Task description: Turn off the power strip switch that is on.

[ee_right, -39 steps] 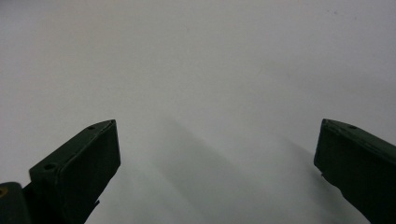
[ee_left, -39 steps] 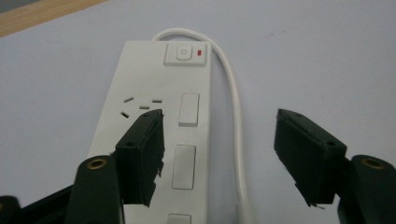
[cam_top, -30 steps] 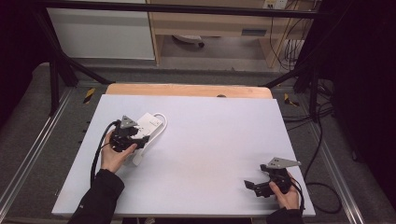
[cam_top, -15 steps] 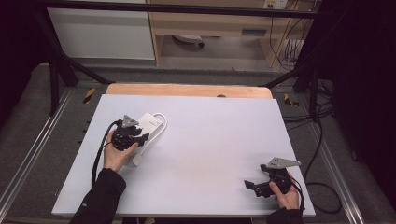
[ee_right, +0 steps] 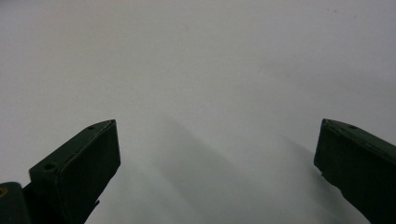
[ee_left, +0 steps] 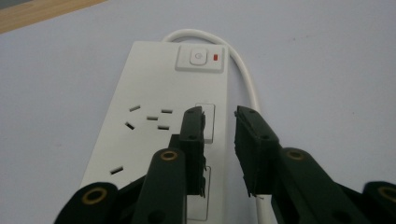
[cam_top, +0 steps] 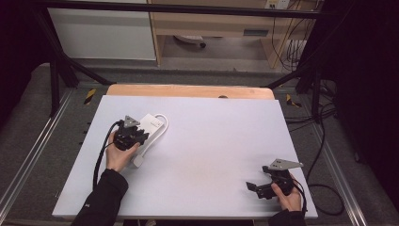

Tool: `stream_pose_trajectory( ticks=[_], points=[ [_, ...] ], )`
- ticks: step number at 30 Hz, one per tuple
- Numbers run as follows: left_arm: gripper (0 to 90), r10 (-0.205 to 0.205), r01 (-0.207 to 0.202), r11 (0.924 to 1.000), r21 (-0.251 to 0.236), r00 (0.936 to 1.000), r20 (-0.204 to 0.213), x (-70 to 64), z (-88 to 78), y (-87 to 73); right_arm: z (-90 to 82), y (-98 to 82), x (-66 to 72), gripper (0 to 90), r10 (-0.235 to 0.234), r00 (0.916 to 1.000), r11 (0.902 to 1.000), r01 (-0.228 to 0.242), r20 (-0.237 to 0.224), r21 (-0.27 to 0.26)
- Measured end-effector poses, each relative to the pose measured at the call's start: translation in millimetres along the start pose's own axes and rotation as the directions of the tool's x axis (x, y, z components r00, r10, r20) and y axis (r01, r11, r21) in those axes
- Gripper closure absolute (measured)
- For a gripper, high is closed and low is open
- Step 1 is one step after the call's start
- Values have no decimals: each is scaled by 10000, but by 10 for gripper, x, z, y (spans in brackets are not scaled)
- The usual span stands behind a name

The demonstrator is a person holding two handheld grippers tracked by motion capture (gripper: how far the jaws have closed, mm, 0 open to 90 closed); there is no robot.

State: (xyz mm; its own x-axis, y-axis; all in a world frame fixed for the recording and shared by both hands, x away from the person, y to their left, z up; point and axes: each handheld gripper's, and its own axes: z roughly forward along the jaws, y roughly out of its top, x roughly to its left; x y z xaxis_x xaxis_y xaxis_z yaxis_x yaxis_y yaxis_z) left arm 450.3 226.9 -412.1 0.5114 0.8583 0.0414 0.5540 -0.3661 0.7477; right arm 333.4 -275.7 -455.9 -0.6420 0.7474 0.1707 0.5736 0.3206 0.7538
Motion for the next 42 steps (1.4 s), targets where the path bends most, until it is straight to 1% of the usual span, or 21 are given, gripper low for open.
stream_pose_trajectory(
  ticks=[7,10,12,19,23,33,36,40,42],
  points=[
    [784,-128,128,9999,-20,9998,-140,12,34,-3,2,0,0,10,-23,10000,10000,23,-1,11],
    [802,-152,151,9999,-31,9998,-124,15,46,-3,0,0,1,9,-3,10000,10000,3,-5,-4],
    [834,-157,157,9999,-22,9998,-126,18,55,-4,0,0,0,9,-1,10000,10000,1,-8,-7],
    [870,-127,127,9999,42,9998,-123,23,98,-13,1,0,-1,9,-16,10000,10000,16,0,2],
    [890,-120,119,9999,-50,9998,-141,18,113,-11,1,0,0,9,-29,10000,10000,29,7,7],
    [895,-68,67,10000,-29,9998,-187,23,154,-17,-1,0,-2,9,-25,10000,10000,25,7,-11],
    [895,-114,113,9999,-55,9998,-183,26,161,-20,1,1,-2,10,-22,10000,10000,22,3,7],
    [895,2,-1,10000,49,9997,-228,11,181,-26,-1,0,1,10,4,10000,10000,-4,-2,-6],
    [895,-2,3,10000,46,9997,-240,14,179,-27,-2,0,-1,10,6,10000,10000,-6,2,-16]
  ],
)
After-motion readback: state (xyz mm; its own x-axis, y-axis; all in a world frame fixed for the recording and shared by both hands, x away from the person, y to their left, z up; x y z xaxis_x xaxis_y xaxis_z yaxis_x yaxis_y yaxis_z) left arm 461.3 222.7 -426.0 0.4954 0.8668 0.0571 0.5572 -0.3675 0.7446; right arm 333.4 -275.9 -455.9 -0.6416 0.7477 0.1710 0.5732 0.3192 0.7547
